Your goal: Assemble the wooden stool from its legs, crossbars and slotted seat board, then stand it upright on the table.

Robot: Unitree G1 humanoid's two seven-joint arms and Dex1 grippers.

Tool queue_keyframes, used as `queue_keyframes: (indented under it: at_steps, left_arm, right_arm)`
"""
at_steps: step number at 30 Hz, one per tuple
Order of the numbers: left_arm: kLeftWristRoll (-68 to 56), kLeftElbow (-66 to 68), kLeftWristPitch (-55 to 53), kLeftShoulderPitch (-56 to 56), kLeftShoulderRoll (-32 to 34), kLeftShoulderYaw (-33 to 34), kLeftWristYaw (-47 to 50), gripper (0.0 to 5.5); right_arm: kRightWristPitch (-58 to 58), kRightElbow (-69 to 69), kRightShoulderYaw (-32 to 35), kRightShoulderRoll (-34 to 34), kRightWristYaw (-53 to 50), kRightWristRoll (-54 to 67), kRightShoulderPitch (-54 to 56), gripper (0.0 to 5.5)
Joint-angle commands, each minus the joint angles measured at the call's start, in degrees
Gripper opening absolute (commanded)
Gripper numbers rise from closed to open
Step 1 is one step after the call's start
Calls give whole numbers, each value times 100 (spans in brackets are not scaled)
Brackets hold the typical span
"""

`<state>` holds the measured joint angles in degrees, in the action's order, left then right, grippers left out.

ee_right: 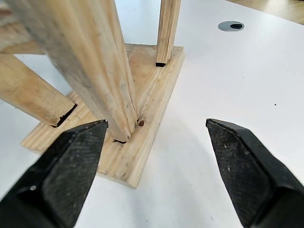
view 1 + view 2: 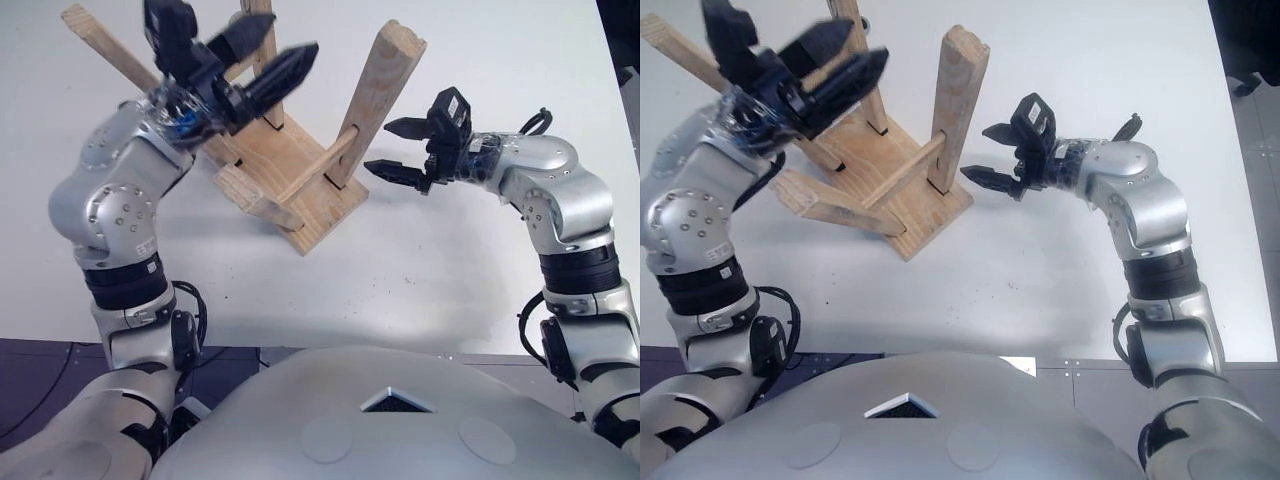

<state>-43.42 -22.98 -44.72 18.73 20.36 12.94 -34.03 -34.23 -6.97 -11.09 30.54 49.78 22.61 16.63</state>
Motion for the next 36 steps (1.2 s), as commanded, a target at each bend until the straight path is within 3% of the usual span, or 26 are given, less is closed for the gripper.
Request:
queue_keyframes:
  at_steps: [1, 4, 7, 9, 12, 14, 17, 22, 26, 29, 33, 36]
  left_arm:
    - [-605, -668, -303, 1043, 586, 594, 589, 412]
    - [-787, -350, -411, 2496, 1549, 1143, 990, 412]
    - [-373, 361, -89, 3564, 2813, 1303, 566, 412]
    - [-59, 1033, 252, 3721, 3243, 1296, 253, 412]
    - [662, 2683, 1287, 3101, 3509, 1264, -578, 412]
    - [1037, 3641, 1935, 2688, 3418, 1205, -905, 412]
    - [2189, 5480, 3833, 2080, 3228, 710, -1041, 412]
    - [2537, 7009, 5066, 1338, 1781, 122, -1632, 412]
    - [2744, 6941, 5438, 833, 1040, -223, -1672, 412]
    - [2759, 6618, 5195, 375, 852, -403, -1848, 412]
    - [2851, 5624, 4823, -569, 757, -879, -2148, 412]
    - [2687, 4854, 4372, -977, 667, -969, -2097, 412]
  right_arm:
    - [-284, -442, 168, 222, 55, 171, -336, 381]
    - [-455, -737, 189, 255, 34, 287, -552, 381]
    - [-601, -1017, 175, 371, 135, 418, -749, 381]
    - [-655, -1148, 158, 388, 182, 465, -831, 381]
    - [-636, -1130, 62, 312, 113, 359, -859, 381]
    - [-620, -1101, 24, 281, 101, 323, -849, 381]
    - [-578, -1087, -26, 251, 67, 289, -842, 381]
    - [-463, -934, -484, 332, 96, -80, -933, 381]
    - [-38, -539, -916, 585, 163, -762, -977, 381]
    - [153, -37, -969, 105, -272, -985, -924, 381]
    - [801, 1168, -578, -884, -1608, -1393, -591, 381]
    - [1146, 1740, -107, -1071, -2067, -1473, -337, 381]
